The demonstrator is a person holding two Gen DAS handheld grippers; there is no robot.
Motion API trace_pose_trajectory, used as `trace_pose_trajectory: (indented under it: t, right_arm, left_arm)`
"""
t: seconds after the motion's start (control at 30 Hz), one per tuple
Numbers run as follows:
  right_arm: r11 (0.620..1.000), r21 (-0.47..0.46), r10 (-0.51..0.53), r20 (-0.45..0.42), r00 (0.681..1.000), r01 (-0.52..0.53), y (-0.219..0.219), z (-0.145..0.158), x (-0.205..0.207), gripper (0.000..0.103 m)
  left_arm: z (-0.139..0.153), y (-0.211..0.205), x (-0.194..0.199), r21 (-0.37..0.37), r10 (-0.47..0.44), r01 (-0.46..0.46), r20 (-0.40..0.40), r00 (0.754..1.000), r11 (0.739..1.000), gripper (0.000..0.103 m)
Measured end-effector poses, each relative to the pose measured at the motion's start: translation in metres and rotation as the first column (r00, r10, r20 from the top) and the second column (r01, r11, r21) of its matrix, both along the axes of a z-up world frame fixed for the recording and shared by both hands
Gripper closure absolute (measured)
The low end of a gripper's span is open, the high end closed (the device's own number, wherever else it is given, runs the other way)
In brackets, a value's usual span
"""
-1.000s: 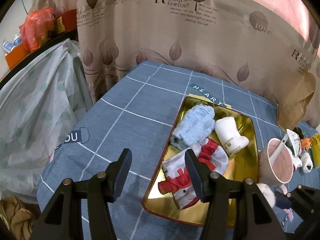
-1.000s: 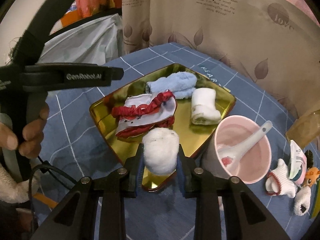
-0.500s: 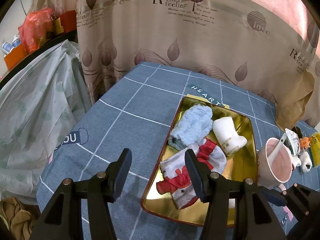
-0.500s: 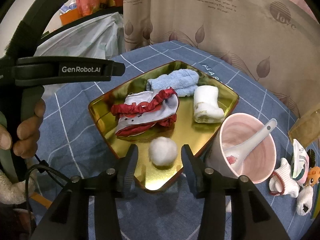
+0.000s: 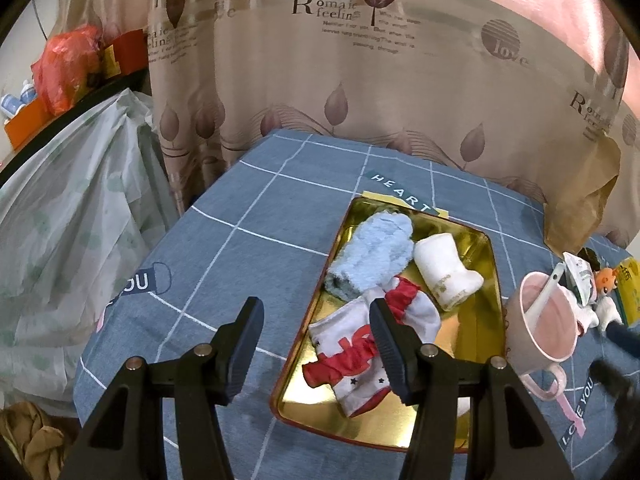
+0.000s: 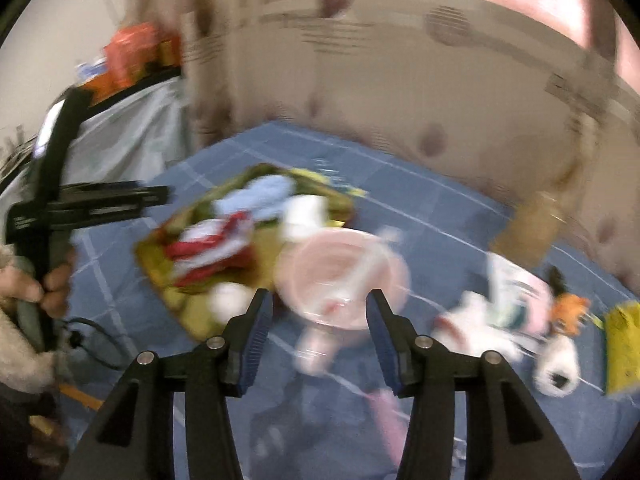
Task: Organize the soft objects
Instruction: 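Grasp the white fleece pouch on the table with the right tool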
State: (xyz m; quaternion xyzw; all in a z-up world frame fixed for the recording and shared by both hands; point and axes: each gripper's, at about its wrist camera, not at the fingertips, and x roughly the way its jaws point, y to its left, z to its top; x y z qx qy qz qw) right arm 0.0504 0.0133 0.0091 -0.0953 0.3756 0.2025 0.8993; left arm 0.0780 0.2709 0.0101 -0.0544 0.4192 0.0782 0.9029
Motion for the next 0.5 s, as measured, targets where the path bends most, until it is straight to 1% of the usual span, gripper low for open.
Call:
trace_pose_trajectory:
  t: [0.1,0.17,0.23,0.27,0.43,0.5]
  right_arm:
    - [0.995,-0.009,-0.097,-0.009,0.995,0.097,-0.041,-0.003,0.009,0.057]
    - [0.985,-0.033,-0.169,-0.008,0.986,0.168,-0.070,-0.008,0.016,0.056]
    - [0.968,-0.058,-0.245,-0.007,0.969,0.244,-0.100,-0.014,0.023,0.047]
    - [0.954,-0.067,-0.291,-0.002,0.957,0.291,-0.116,-0.017,0.027,0.041]
    - [0.909,-0.078,-0.412,-0.015,0.911,0.409,-0.170,-0.031,0.042,0.036]
    - [0.892,-0.083,-0.447,-0.016,0.894,0.444,-0.187,-0.040,0.048,0.029]
  left_arm:
    - [0.004,-0.006,-0.002,0.001,-0.022,0.022,0.008,1.000,1.000,0.047]
    - [0.007,-0.012,-0.003,0.000,-0.037,0.037,0.017,0.999,0.999,0.047]
    - [0.012,-0.020,-0.006,0.014,-0.059,0.059,0.028,0.998,0.998,0.047]
    - [0.013,-0.025,-0.007,0.021,-0.070,0.070,0.030,0.997,0.997,0.047]
    - [0.016,-0.052,-0.010,0.050,-0.138,0.136,0.034,0.990,0.989,0.047]
    - [0.016,-0.068,-0.011,0.068,-0.171,0.169,0.033,0.985,0.983,0.047]
